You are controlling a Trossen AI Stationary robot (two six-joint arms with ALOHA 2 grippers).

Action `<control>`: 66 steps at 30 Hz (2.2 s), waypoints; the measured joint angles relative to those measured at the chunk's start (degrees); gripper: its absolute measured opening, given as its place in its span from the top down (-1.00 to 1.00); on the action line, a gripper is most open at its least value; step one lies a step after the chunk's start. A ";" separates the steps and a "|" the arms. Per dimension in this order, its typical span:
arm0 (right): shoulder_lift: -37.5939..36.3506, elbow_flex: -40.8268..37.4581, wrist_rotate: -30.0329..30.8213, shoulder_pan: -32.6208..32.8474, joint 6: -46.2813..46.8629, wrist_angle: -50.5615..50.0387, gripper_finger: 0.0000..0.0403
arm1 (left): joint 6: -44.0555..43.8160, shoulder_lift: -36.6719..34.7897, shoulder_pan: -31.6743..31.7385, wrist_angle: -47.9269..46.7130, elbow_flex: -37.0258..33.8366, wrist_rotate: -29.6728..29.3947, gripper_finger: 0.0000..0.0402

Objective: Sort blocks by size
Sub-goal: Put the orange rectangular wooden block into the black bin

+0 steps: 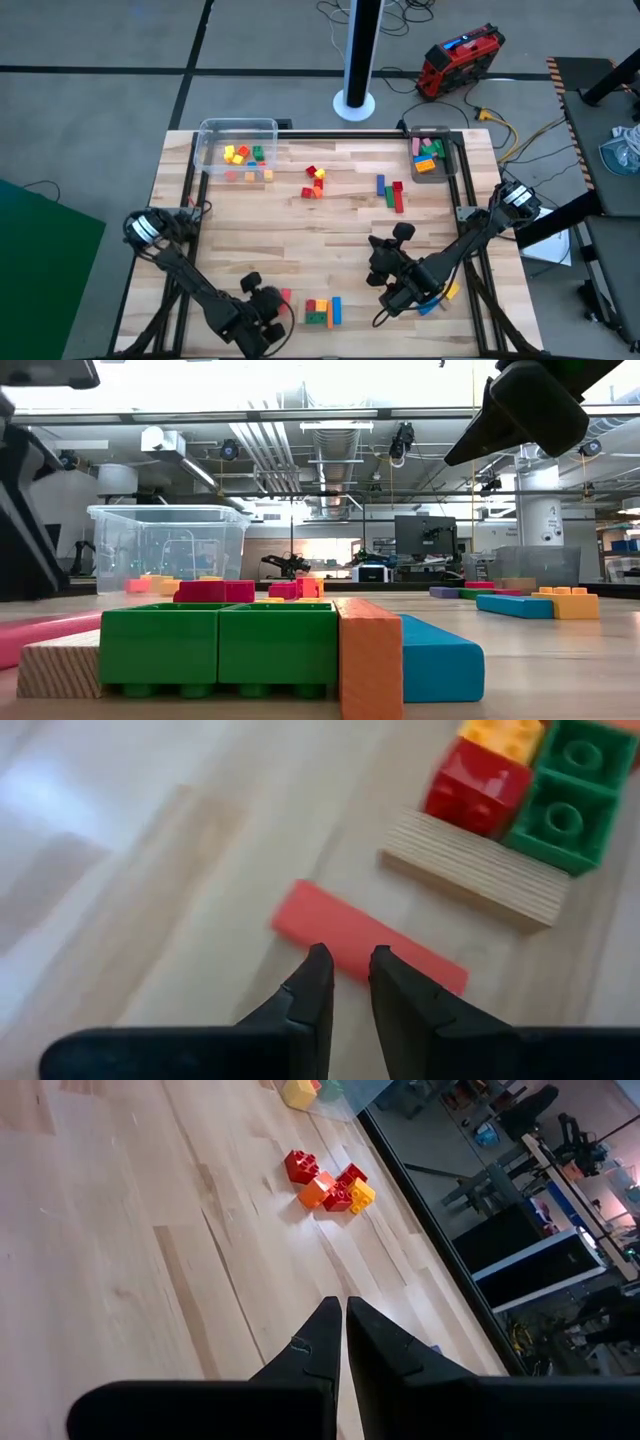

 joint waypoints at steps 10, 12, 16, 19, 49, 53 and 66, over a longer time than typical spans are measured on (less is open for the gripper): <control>0.02 0.00 0.00 0.00 0.02 0.37 0.94 | -25.29 -1.68 0.80 -6.91 4.74 5.12 0.66; 0.00 -0.02 0.00 -0.02 0.02 0.37 0.94 | -26.76 -0.72 0.77 -6.83 5.85 5.74 0.57; 0.00 -0.09 0.00 -0.02 0.02 0.40 0.94 | -29.48 0.54 1.60 -7.05 7.13 5.73 0.31; 0.00 -0.12 -0.01 -0.02 0.02 0.42 0.94 | -30.57 1.85 2.63 -7.25 7.40 5.54 0.11; 0.00 -0.17 -0.01 -0.02 -0.64 0.61 0.94 | -20.96 7.78 4.63 -8.91 8.86 8.34 0.66; 0.00 -0.17 0.00 -0.02 -1.36 0.62 0.94 | -16.05 6.35 4.72 -10.71 9.74 5.03 0.66; 0.00 -0.17 0.32 -0.02 -11.04 6.46 0.94 | 6.63 -7.11 3.92 -12.26 9.84 -14.77 0.60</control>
